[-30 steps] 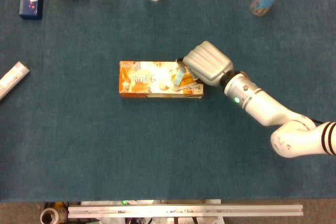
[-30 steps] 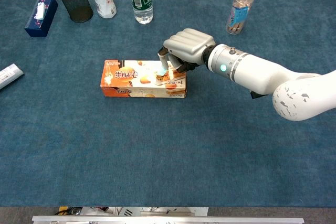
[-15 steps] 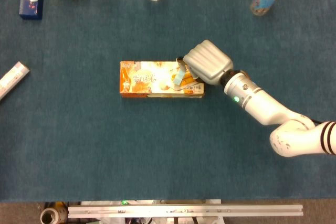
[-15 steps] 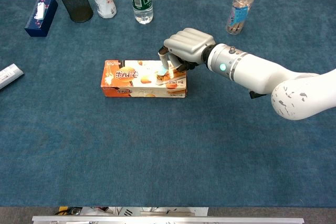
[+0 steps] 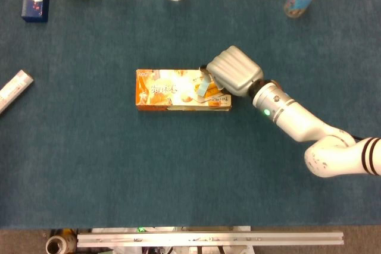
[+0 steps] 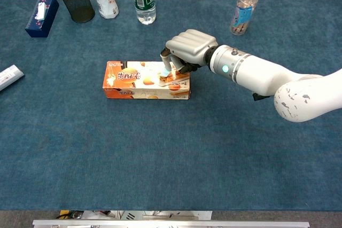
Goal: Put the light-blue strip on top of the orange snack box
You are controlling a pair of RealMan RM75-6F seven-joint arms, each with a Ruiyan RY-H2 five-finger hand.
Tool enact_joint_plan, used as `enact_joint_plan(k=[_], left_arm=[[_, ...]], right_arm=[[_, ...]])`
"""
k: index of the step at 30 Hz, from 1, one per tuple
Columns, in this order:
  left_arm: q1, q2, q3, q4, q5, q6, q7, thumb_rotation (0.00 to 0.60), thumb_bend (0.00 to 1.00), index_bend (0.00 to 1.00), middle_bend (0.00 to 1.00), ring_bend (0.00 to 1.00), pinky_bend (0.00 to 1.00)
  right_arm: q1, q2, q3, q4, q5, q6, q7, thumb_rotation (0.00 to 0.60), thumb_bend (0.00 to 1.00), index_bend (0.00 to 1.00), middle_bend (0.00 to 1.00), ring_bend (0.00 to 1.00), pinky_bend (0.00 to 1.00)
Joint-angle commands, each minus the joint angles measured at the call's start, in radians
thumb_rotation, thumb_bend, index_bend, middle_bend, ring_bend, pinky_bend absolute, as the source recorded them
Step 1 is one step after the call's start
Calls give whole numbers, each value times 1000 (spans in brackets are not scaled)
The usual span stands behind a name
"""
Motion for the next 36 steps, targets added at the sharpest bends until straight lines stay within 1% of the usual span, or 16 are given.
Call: enact_joint_plan(k=[1, 9, 20, 29, 36], left_arm=[[-1, -1, 0, 1, 1, 0, -1, 600, 166, 200, 716, 700, 629], [-2, -3, 1, 0, 5, -2, 2, 600, 165, 200, 715, 700, 629], [1, 0, 1, -1, 2, 0, 3, 600, 166, 200, 715, 700, 629], [7, 5, 1, -2, -1, 5, 1, 600, 166, 200, 715, 700, 629], [10, 3, 3, 1, 1, 10, -3, 600, 166, 200, 715, 700, 629]], right_arm=[[-3, 5, 2, -3, -2, 4, 3, 600, 1000, 478, 1000, 1000, 1000], [0, -2, -5, 13, 13, -8, -13, 600, 1000, 478, 1000, 1000, 1000], [2, -12, 12, 22, 0, -2, 13, 600, 1000, 478, 1000, 1000, 1000], [10, -36, 11, 60, 7, -17, 8, 600, 1000, 478, 1000, 1000, 1000], [-4, -15, 15, 30, -19, 10, 31, 600, 1000, 478, 1000, 1000, 1000]])
